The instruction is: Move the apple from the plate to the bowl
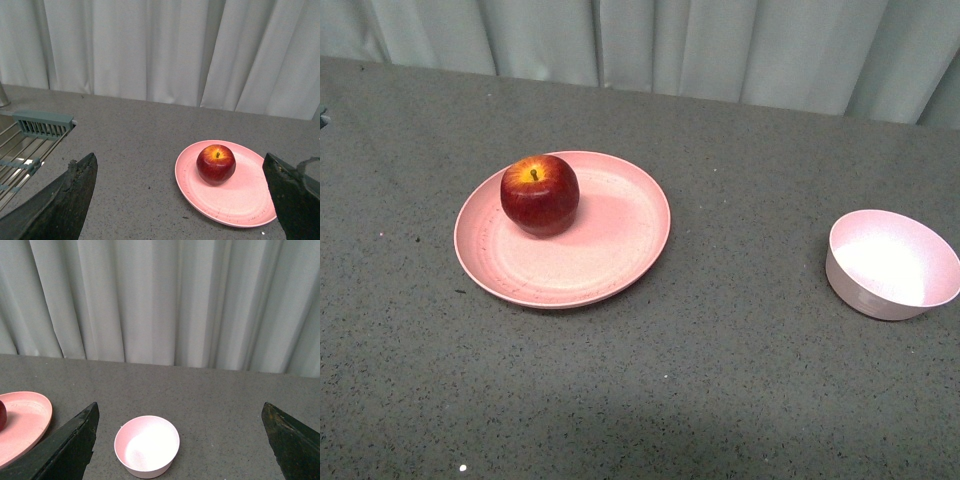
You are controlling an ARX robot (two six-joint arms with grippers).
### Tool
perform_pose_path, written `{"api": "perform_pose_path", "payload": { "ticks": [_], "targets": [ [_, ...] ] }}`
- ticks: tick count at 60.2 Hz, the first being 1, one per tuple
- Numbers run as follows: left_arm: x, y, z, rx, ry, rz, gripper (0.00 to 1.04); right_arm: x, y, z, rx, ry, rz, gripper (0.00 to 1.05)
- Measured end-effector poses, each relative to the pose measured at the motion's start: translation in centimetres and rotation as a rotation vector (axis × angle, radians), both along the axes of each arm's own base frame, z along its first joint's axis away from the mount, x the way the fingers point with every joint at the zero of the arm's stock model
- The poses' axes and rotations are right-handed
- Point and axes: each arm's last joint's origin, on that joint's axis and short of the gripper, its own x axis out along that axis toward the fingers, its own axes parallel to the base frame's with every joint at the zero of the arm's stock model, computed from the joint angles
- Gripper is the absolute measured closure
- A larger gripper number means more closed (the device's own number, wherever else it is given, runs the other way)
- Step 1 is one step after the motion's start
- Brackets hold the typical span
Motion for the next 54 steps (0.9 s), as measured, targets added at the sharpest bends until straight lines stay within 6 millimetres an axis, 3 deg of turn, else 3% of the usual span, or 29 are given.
{"api": "perform_pose_path", "payload": {
  "ticks": [54],
  "targets": [
    [0.00, 0.00, 0.00, 0.000, 0.000, 0.000, 0.07, 0.00, 0.00, 0.00, 0.000, 0.000, 0.000, 0.09]
  ]
}}
